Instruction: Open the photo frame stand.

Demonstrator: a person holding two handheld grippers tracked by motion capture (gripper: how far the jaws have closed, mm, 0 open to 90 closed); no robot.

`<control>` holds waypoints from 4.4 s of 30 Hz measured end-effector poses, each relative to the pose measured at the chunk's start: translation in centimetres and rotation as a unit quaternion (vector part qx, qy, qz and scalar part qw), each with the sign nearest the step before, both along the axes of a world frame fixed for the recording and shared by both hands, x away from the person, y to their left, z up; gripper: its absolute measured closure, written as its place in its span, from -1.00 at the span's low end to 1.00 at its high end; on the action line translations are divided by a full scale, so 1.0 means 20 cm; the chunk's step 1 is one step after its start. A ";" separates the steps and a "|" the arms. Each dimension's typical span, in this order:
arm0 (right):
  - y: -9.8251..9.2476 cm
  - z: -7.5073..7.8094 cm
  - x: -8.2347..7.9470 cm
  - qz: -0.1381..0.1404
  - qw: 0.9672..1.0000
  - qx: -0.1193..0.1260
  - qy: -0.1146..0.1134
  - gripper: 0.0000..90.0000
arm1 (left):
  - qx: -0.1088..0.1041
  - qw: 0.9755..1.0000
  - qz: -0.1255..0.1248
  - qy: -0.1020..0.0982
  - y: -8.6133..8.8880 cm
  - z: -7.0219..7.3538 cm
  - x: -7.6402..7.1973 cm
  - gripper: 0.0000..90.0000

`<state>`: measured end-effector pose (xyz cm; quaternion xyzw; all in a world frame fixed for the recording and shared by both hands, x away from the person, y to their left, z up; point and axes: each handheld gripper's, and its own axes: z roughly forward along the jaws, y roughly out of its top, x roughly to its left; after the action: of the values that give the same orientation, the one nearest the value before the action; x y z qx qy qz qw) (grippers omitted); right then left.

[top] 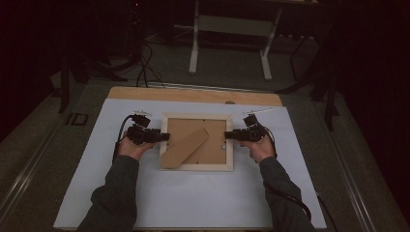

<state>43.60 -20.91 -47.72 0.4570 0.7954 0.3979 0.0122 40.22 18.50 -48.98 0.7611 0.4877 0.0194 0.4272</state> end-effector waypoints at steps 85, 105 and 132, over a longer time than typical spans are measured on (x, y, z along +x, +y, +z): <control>-0.01 0.18 -0.04 -0.025 0.990 -0.009 -0.135 0.36 | 0.049 0.988 0.042 -0.143 -0.11 0.17 -0.02 0.35; 0.03 0.19 -0.06 -0.025 0.982 -0.032 -0.185 0.36 | 0.080 0.977 0.068 -0.184 -0.13 0.19 -0.04 0.32; 0.01 0.19 -0.13 -0.016 0.979 -0.029 -0.201 0.38 | 0.065 0.976 0.054 -0.202 -0.11 0.26 -0.24 0.04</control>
<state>41.05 -20.64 -43.93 0.3800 0.7804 0.4579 0.1920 35.48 16.36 -43.80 0.7402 0.4295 0.2278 0.4645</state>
